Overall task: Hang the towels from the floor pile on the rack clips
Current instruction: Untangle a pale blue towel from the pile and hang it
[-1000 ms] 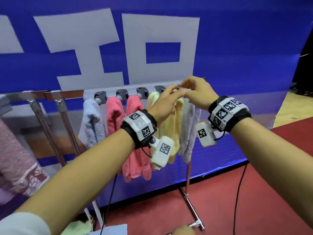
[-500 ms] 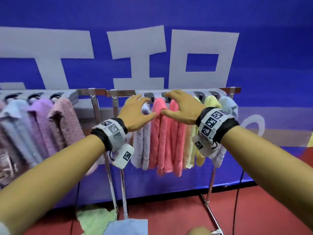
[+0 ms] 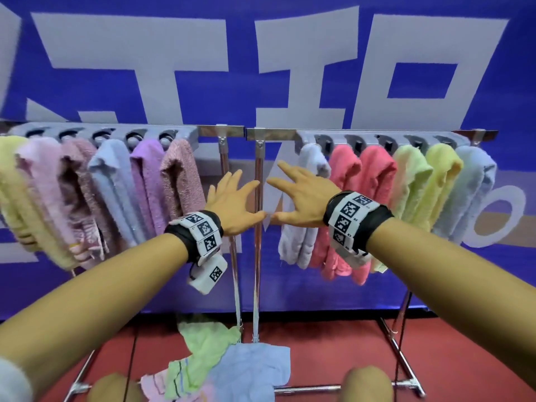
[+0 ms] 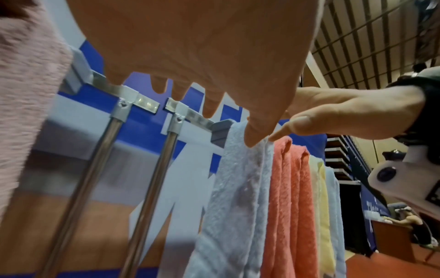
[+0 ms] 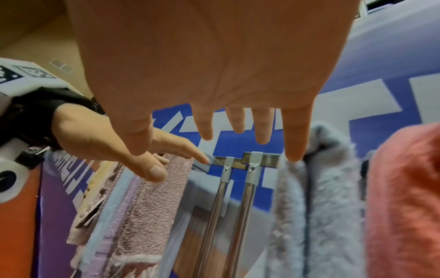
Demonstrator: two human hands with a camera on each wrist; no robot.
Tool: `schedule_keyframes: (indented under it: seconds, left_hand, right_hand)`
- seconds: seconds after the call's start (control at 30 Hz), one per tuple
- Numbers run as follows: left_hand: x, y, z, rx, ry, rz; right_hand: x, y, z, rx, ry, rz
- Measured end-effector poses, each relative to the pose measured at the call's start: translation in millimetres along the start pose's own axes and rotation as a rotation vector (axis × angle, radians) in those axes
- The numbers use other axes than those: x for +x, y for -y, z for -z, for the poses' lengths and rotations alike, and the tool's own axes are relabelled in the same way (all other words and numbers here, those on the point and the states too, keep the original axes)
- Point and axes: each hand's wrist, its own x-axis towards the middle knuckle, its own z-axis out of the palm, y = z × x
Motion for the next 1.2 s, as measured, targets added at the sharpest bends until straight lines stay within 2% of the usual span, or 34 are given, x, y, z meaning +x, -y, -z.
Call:
schedule_keyframes:
  seconds: [0.2,0.43,0.63,0.87,1.03,1.2]
  left_hand:
    - [-25.2,52.7,-30.3,-0.048,0.087,0.097]
    - [-46.4,91.1,-72.4,-0.173,0.179,0.133]
    - [-73.4,123.9,-126.6,-0.320,0.310,0.197]
    - [-88.7,153.0,-191.8,-0.279,0.447,0.272]
    - [-91.0,155.0,-232.8,-0.476,0.495,0.388]
    - [-89.9,150.2,-276.9,-0.736,0.453,0.590]
  right_hand:
    - [16.2,47.6,-37.0,0.138,0.072,-0.010]
    - [37.3,83.0,-90.3,0.263,0.205,-0.034]
    - [44.5,107.4,-155.9,0.364,0.378,-0.059]
    - [49.6,127.2,-241.3,0.582,0.478,-0.088]
    - [49.0,131.1,-301.2,0.687,0.592,-0.217]
    - [42.4,126.4,-360.9,0.803,0.721,-0.427]
